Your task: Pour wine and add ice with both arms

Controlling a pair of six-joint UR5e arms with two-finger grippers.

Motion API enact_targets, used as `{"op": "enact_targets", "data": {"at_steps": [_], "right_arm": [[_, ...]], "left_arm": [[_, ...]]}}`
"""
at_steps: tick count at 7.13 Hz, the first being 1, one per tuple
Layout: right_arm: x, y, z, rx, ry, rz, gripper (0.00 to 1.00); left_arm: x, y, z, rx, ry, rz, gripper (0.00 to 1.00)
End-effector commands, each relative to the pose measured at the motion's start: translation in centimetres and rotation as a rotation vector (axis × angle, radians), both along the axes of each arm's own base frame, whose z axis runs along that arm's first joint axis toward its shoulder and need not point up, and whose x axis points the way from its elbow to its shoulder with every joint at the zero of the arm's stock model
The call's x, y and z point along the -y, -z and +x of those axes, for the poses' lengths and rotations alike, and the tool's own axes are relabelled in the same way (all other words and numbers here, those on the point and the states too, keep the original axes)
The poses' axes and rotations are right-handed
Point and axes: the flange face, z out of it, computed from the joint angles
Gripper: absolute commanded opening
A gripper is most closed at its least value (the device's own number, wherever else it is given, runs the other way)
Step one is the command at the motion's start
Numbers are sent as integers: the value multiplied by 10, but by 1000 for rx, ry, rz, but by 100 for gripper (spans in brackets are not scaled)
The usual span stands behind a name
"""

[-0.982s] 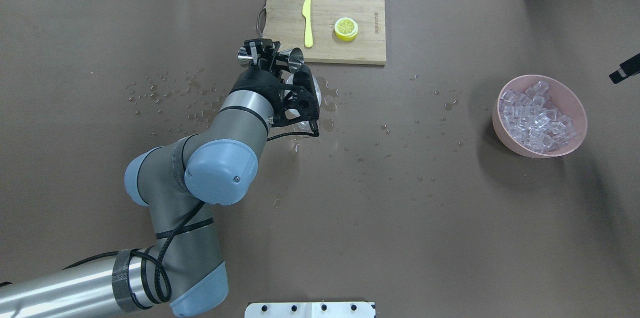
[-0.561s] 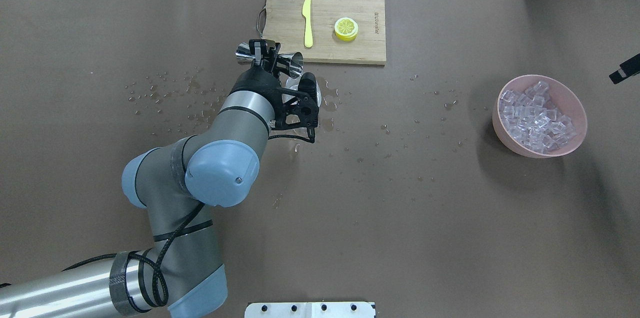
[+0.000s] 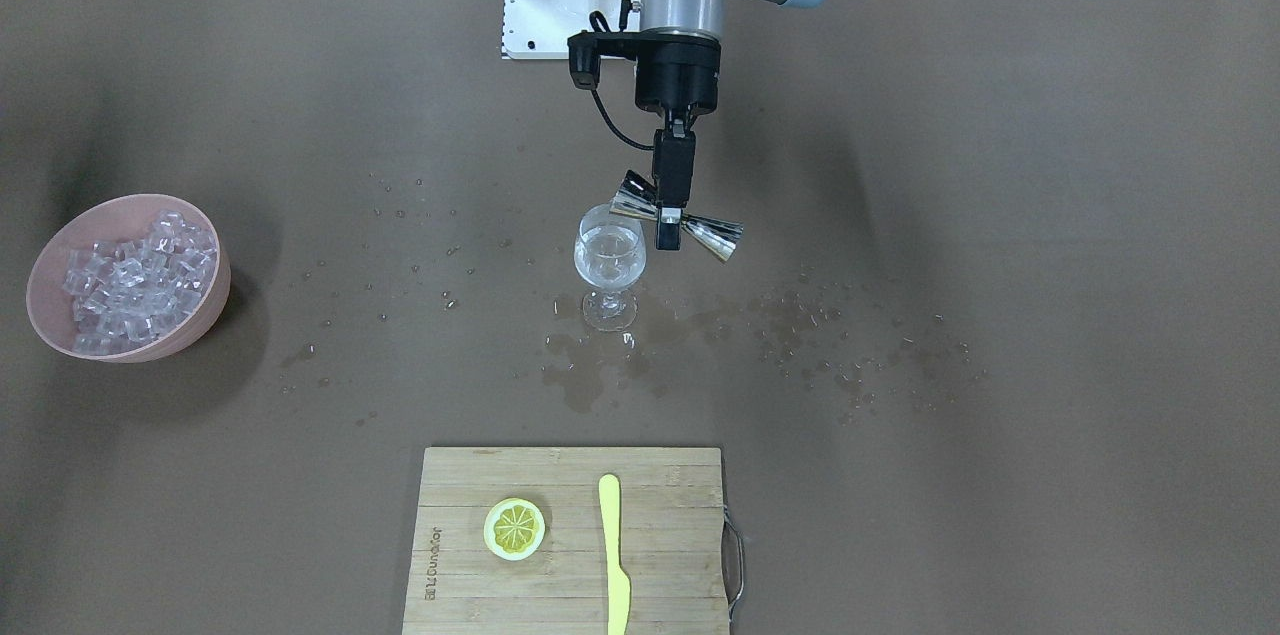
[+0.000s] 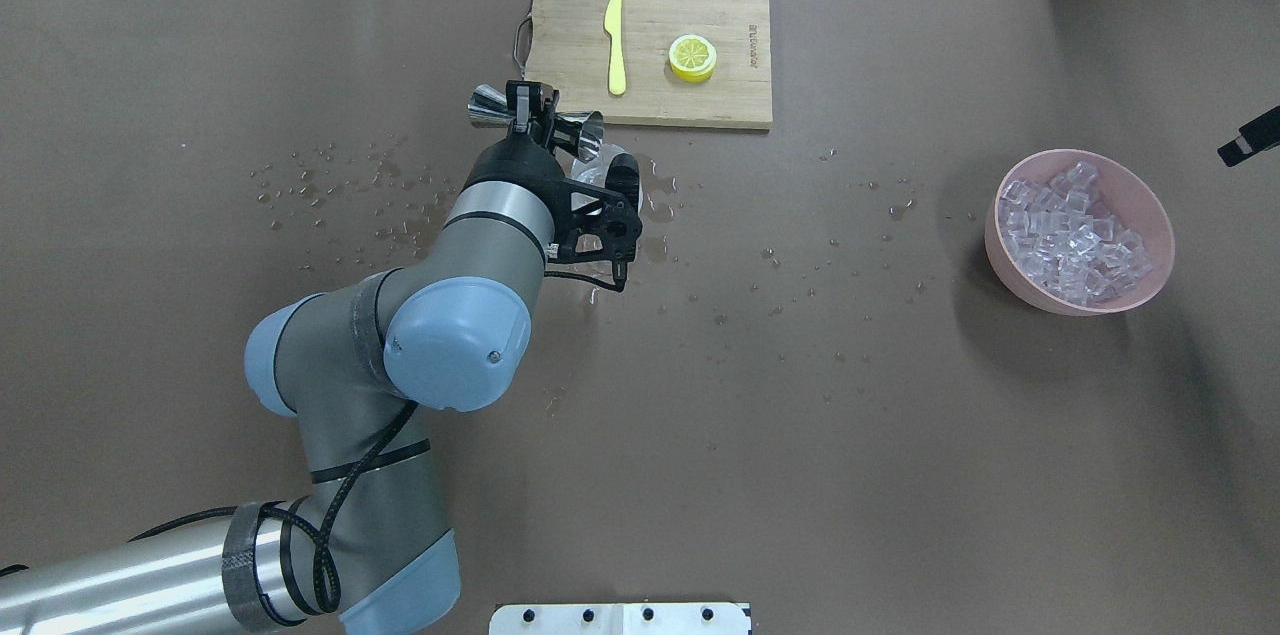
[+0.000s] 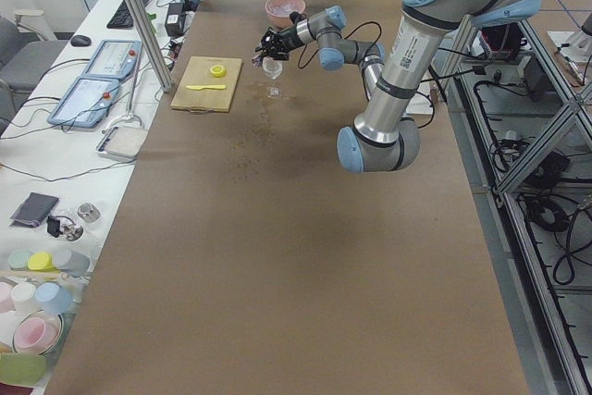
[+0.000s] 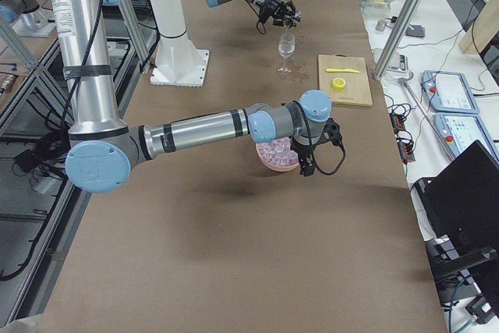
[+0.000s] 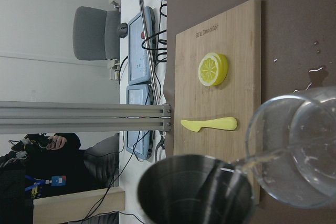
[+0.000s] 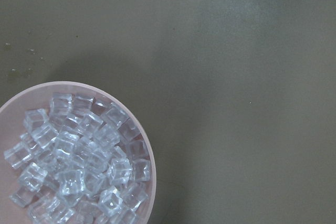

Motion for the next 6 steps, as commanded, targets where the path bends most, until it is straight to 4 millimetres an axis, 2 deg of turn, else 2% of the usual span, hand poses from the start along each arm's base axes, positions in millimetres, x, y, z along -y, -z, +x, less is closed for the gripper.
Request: {"op": "enact_targets", "data": {"at_steps": [1,3,6], "right_arm": [[1,1,0,1,0,2,100],[1,0,-1,0,2,-1,100],[1,0,-1,0,2,-1,100]], "left_arm": [[1,8,4,79,-15,2,0],[3,34,8,184,-27,-18,0],[4,28,11,282,-52,-7,0]]}}
